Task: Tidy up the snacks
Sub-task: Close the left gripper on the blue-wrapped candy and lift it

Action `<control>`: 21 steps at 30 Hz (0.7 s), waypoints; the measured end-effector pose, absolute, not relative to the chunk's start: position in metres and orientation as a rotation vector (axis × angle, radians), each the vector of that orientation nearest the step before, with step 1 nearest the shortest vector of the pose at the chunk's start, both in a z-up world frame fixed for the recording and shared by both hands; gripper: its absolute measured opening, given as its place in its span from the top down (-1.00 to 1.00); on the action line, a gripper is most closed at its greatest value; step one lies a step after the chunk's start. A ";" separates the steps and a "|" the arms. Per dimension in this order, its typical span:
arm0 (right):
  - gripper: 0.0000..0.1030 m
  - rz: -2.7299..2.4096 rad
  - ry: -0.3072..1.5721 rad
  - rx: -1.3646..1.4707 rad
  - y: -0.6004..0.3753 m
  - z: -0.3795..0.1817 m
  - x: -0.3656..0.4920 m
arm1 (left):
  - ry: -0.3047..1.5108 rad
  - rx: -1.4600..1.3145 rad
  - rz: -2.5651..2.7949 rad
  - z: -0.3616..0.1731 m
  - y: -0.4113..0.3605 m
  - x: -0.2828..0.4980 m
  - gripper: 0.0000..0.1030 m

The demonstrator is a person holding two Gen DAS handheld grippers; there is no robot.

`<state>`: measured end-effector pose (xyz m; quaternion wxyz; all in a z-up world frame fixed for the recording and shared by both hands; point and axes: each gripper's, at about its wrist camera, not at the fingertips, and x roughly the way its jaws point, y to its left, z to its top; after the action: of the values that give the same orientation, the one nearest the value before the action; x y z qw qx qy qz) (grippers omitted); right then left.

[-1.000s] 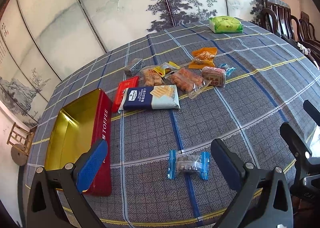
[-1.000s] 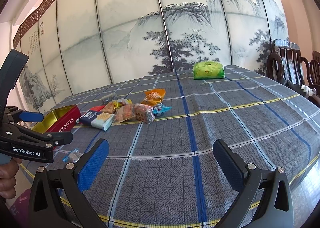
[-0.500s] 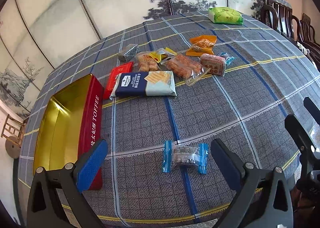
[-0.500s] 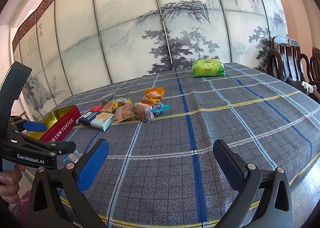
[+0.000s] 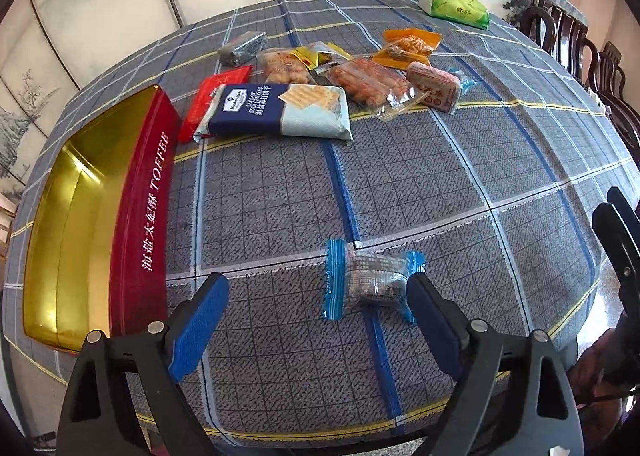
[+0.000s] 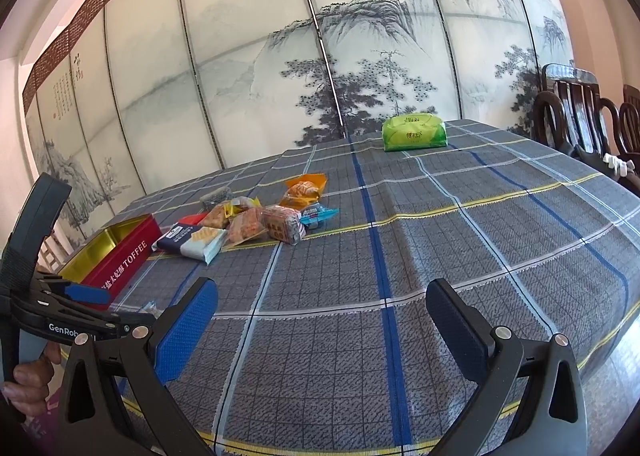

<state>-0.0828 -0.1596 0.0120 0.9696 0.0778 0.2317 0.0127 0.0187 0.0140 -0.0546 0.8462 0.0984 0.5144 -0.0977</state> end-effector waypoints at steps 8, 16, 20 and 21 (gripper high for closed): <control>-1.00 0.028 0.475 0.173 -0.162 0.014 -0.083 | 1.099 0.178 -0.246 -0.061 0.012 0.023 -0.51; -1.00 0.024 0.488 0.188 -0.156 0.011 -0.082 | 1.064 0.185 -0.306 -0.060 0.004 0.019 0.52; -1.00 0.024 0.490 0.187 -0.158 0.011 -0.082 | 1.055 0.179 -0.317 -0.055 0.007 0.016 0.56; -1.00 0.025 0.489 0.189 -0.159 0.012 -0.081 | 1.049 0.171 -0.322 -0.053 0.008 0.016 0.56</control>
<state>-0.0811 -0.1594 0.0121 0.9657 0.0935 0.2419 0.0123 0.0159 0.0083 -0.0525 0.8497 0.0813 0.4980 -0.1530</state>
